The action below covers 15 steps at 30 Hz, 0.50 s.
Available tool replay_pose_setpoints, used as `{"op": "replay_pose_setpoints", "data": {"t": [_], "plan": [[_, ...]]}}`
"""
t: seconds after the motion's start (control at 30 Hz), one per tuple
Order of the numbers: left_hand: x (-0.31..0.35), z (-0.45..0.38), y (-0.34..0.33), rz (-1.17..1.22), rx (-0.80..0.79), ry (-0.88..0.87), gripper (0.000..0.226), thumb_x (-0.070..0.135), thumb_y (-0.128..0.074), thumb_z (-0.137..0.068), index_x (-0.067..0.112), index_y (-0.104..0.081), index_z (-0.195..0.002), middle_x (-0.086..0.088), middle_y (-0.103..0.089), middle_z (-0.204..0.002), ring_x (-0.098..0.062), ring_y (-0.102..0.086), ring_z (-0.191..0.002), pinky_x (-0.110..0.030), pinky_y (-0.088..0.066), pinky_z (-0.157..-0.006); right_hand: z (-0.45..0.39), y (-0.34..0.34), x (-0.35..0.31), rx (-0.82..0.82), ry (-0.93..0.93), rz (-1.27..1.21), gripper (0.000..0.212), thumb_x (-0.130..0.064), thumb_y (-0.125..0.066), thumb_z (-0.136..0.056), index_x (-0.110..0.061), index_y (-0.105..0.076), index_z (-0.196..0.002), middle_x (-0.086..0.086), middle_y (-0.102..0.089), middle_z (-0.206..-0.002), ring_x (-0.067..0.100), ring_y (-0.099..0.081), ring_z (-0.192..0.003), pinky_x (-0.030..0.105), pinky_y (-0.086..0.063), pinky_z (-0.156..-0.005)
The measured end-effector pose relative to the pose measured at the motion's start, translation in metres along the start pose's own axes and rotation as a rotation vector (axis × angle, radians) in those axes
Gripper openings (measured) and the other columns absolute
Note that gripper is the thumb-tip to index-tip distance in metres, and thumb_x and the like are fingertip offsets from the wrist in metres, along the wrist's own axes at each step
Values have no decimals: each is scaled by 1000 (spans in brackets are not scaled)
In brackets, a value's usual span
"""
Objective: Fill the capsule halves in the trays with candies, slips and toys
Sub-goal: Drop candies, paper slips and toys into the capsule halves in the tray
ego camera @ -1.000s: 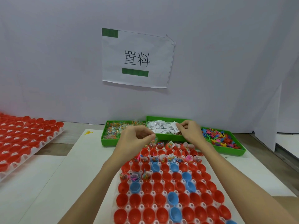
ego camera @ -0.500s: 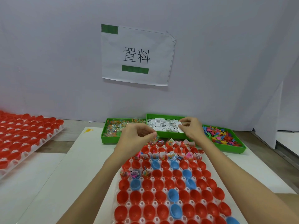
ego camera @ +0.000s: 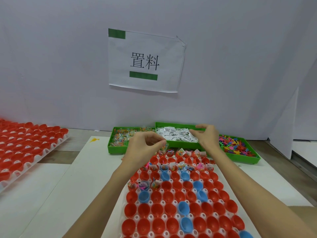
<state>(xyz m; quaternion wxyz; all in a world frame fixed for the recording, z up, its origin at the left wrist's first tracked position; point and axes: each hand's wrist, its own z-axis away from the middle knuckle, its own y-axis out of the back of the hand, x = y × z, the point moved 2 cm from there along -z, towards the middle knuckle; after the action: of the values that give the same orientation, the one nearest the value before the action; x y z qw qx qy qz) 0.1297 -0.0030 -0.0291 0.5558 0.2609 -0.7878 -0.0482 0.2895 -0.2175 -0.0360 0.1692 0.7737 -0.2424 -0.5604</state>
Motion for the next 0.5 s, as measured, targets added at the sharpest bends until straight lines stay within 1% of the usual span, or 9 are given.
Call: {"op": "replay_pose_setpoints", "data": {"t": [0.03, 0.1, 0.13, 0.17, 0.2, 0.27, 0.33, 0.4, 0.5], "plan": [[0, 1, 0, 18, 12, -1, 4, 24, -80, -88, 22, -81, -91, 10, -78, -78, -3, -73, -73, -16, -58, -70, 5, 1, -7, 3, 8, -39, 35, -27, -82, -85, -6, -75, -112, 7, -76, -110, 20, -72, -100, 32, -54, -90], [2, 3, -1, 58, 33, -2, 7, 26, -82, -86, 23, -81, -92, 10, -78, -77, -4, -74, -73, -16, -59, -72, 22, 1, -24, -53, 27, -148, 20, -29, -83, -83, -16, -80, -97, -6, -79, -92, 11, -73, -90, 31, -58, -89], [4, 3, -1, 75, 41, -4, 8, 27, -83, -85, 23, -81, -92, 10, -78, -76, -4, -75, -73, -15, -58, -71, 33, 0, -33, -91, 51, -189, 15, -30, -84, -82, -19, -80, -91, -12, -78, -84, 5, -73, -84, 26, -58, -84], [5, 4, -1, 89, 43, -10, 7, 27, -84, -85, 23, -81, -90, 11, -78, -76, -3, -75, -72, -13, -57, -70, 45, 1, -42, -124, 89, -214, 12, -32, -84, -81, -22, -80, -88, -19, -76, -82, 0, -72, -80, 18, -57, -79], [7, 5, -1, 96, 35, -21, 7, 27, -84, -84, 23, -82, -89, 11, -78, -76, -3, -75, -73, -12, -56, -69, 57, 2, -49, -150, 132, -229, 12, -33, -84, -80, -23, -80, -86, -23, -75, -84, -2, -72, -80, 12, -55, -74], [12, 5, -1, 106, -15, -46, 6, 26, -84, -84, 21, -82, -88, 10, -78, -77, -3, -75, -74, -12, -54, -68, 78, 5, -58, -186, 191, -254, 11, -34, -85, -79, -25, -81, -85, -21, -75, -92, -3, -71, -84, 7, -53, -73], [17, 7, -3, 144, -52, -42, 8, 24, -85, -84, 18, -82, -88, 8, -79, -78, -5, -75, -73, -12, -54, -66, 94, 10, -63, -224, 174, -325, 10, -32, -84, -81, -23, -82, -86, -16, -77, -92, -2, -72, -85, 8, -54, -72], [21, 9, -6, 190, -55, -9, 9, 22, -85, -84, 16, -81, -89, 6, -79, -79, -8, -76, -73, -13, -55, -65, 105, 14, -63, -257, 101, -416, 12, -31, -82, -83, -20, -82, -89, -14, -78, -90, -1, -73, -85, 8, -53, -71], [26, 12, -12, 324, -61, 40, 9, 22, -83, -85, 16, -81, -91, 0, -79, -84, -15, -77, -79, -19, -59, -71, 115, 18, -61, -323, -63, -624, 20, -34, -79, -82, -18, -81, -94, -3, -79, -94, 8, -74, -90, 20, -58, -77]]}}
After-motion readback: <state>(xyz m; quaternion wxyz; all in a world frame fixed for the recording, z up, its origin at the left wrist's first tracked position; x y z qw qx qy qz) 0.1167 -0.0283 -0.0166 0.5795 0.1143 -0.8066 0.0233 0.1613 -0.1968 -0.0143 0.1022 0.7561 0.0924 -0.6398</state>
